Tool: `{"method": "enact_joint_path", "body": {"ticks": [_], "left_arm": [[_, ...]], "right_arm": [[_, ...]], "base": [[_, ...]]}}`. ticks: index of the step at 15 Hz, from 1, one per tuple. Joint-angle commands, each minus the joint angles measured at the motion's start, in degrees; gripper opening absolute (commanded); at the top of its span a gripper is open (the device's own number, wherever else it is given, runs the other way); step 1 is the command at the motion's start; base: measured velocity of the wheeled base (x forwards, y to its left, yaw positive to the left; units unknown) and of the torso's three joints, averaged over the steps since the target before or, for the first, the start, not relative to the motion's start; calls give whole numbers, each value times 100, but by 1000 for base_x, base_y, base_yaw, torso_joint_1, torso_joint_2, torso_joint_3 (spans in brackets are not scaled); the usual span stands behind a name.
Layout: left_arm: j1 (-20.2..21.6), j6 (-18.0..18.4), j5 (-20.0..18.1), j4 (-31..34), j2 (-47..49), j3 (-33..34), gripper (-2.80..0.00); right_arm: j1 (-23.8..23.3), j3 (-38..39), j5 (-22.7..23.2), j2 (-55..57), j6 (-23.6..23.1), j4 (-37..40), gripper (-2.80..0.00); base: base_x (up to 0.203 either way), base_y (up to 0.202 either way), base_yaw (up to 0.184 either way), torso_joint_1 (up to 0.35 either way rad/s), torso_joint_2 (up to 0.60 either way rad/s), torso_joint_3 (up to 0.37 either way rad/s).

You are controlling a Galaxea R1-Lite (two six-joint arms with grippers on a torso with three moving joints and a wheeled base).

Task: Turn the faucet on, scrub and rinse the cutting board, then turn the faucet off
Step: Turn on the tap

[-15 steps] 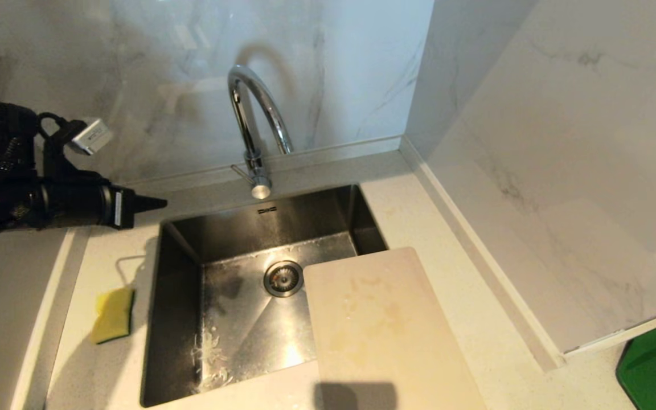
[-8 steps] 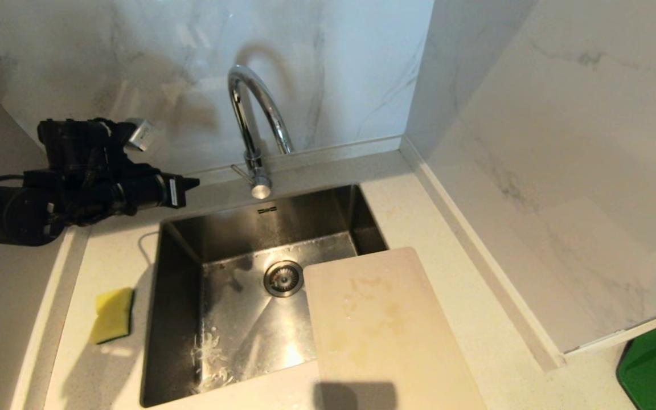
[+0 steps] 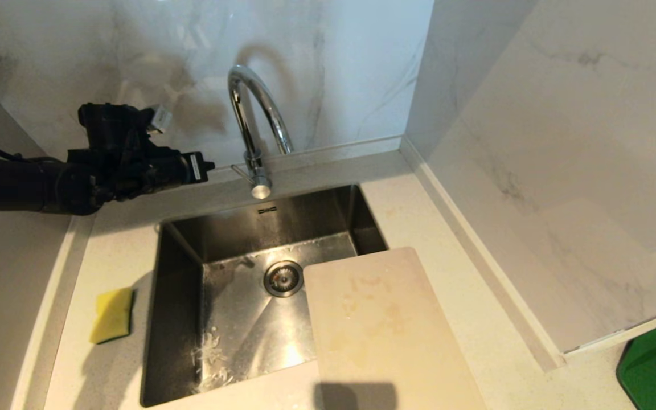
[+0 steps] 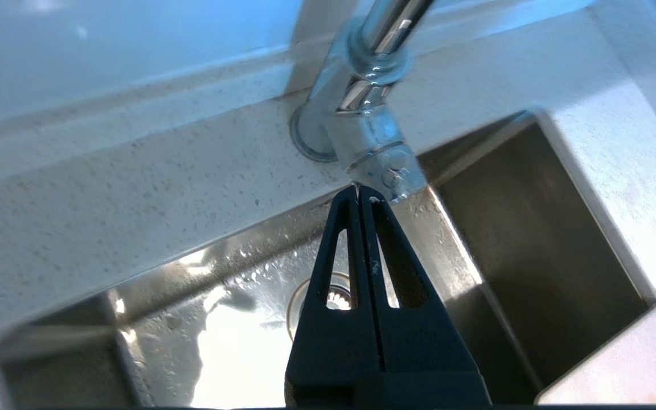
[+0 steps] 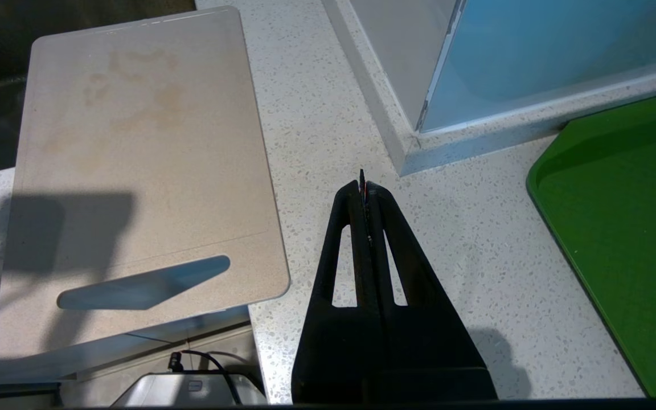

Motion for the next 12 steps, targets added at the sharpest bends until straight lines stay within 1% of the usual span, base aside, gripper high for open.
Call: {"method": "enact_joint_path", "body": {"ticks": [1, 6, 9, 12], "left_arm": [[1, -109, 137, 74, 441, -509, -280], [-7, -305, 164, 291, 655, -766, -280], [-76, -688, 176, 265, 811, -1106, -280], [-117, -888, 162, 272, 826, -1241, -280]], "right_arm": [[0, 9, 0, 0, -1, 1, -280], [0, 9, 0, 0, -1, 0, -280], [0, 1, 0, -2, 0, 1, -280], [0, 2, 0, -2, -7, 0, -280]], "base": [[0, 0, 0, 0, 0, 0], [0, 0, 0, 0, 0, 0], [0, 0, 0, 0, 0, 0], [0, 0, 0, 0, 0, 0]]}}
